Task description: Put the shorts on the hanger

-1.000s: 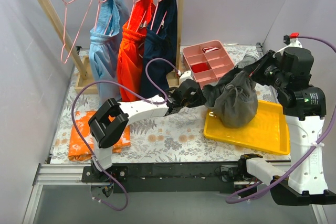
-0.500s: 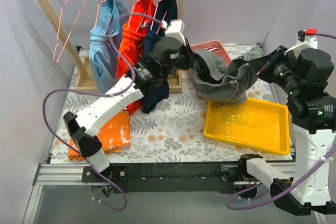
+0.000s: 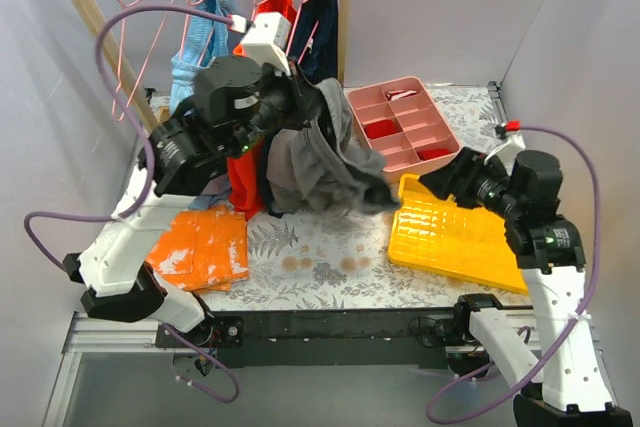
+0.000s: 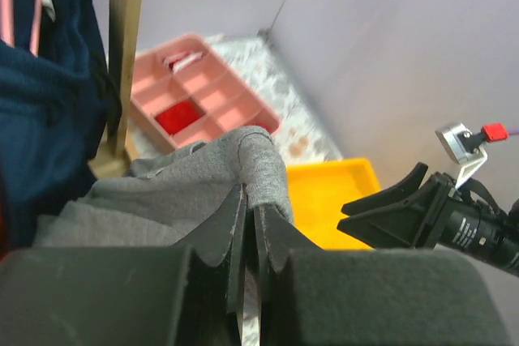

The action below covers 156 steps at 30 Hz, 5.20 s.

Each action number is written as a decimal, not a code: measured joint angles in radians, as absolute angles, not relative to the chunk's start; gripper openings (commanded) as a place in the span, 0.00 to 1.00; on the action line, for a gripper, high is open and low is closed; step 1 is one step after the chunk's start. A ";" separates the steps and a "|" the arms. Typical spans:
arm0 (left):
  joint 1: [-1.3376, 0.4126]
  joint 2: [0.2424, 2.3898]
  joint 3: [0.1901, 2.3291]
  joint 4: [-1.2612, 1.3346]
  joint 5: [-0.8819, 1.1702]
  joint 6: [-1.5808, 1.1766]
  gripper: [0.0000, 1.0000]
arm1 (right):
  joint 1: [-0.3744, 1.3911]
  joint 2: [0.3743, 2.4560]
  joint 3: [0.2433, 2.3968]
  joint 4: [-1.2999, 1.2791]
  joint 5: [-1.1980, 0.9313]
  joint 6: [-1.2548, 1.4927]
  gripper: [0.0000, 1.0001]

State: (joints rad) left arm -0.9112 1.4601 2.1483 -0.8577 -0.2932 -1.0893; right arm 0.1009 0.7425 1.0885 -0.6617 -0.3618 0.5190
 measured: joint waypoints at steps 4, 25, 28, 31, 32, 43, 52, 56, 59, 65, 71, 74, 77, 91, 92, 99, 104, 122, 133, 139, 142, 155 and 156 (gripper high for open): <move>-0.912 1.504 2.072 -0.925 -0.277 -1.100 0.00 | 0.105 0.686 0.920 -0.659 -0.400 0.463 0.80; -0.912 1.584 1.904 -0.964 -0.282 -1.156 0.00 | 0.480 0.625 0.663 -0.476 -0.304 0.467 0.84; -0.912 1.597 1.904 -0.964 -0.295 -1.156 0.00 | 0.755 0.700 0.663 -0.432 -0.160 0.508 0.84; -0.912 1.607 1.904 -0.965 -0.305 -1.156 0.00 | 0.947 0.781 0.663 -0.373 0.000 0.569 0.83; -0.912 1.609 1.904 -0.965 -0.308 -1.156 0.00 | 0.995 0.805 0.663 -0.351 0.048 0.587 0.83; -0.904 1.608 1.898 -0.966 -0.319 -1.144 0.00 | 1.137 1.092 0.662 -0.116 0.306 0.732 0.69; -0.870 1.546 1.843 -0.974 -0.347 -1.127 0.00 | 1.153 1.165 0.664 -0.087 0.352 0.823 0.01; -0.841 1.487 1.839 -1.002 -0.361 -1.108 0.00 | 1.154 1.055 0.757 -0.328 0.477 0.865 0.01; -0.828 1.448 1.857 -1.028 -0.382 -1.084 0.00 | 1.151 0.950 0.954 -0.552 0.602 0.855 0.01; -0.826 1.375 1.899 -1.059 -0.408 -1.052 0.00 | 1.145 0.936 1.444 -0.756 0.778 0.714 0.01; -0.836 1.290 1.913 -1.079 -0.385 -1.052 0.00 | 1.147 1.020 1.683 -0.843 0.810 0.584 0.01; -0.836 1.244 1.877 -1.087 -0.389 -1.056 0.00 | 1.145 1.069 1.703 -0.888 0.822 0.543 0.01; -0.833 1.171 1.764 -1.085 -0.391 -1.063 0.00 | 1.114 1.135 1.705 -0.933 0.817 0.517 0.01; -0.832 1.121 0.966 -0.764 -0.227 -1.213 0.43 | 0.628 1.231 1.115 -0.754 0.282 0.423 0.01; -0.830 1.125 0.962 -0.757 -0.216 -1.210 0.50 | 0.622 1.238 1.109 -0.753 0.269 0.421 0.01; -0.820 1.054 1.079 -0.693 -0.078 -1.129 0.67 | 0.606 1.248 1.108 -0.712 0.224 0.413 0.01; -0.820 0.964 1.340 -0.636 -0.144 -1.084 0.75 | 0.606 1.248 1.108 -0.690 0.186 0.413 0.01; 0.049 1.454 1.972 -0.467 0.001 -0.897 0.86 | 0.606 1.276 1.033 -0.595 0.051 0.404 0.01; 0.463 1.534 2.044 -0.493 0.371 -1.034 0.83 | 0.606 1.315 1.014 -0.564 -0.003 0.366 0.01; 0.457 1.550 2.024 -0.477 0.443 -1.032 0.77 | 0.606 1.332 0.991 -0.542 -0.037 0.355 0.01; 0.457 1.568 1.995 -0.469 0.460 -1.033 0.75 | 0.606 1.333 0.982 -0.538 -0.052 0.351 0.01; 0.456 1.646 1.944 -0.454 0.514 -1.026 0.52 | 0.606 1.349 0.965 -0.505 -0.081 0.336 0.01; 0.455 1.646 1.937 -0.449 0.515 -1.025 0.47 | 0.606 1.351 0.965 -0.504 -0.082 0.336 0.01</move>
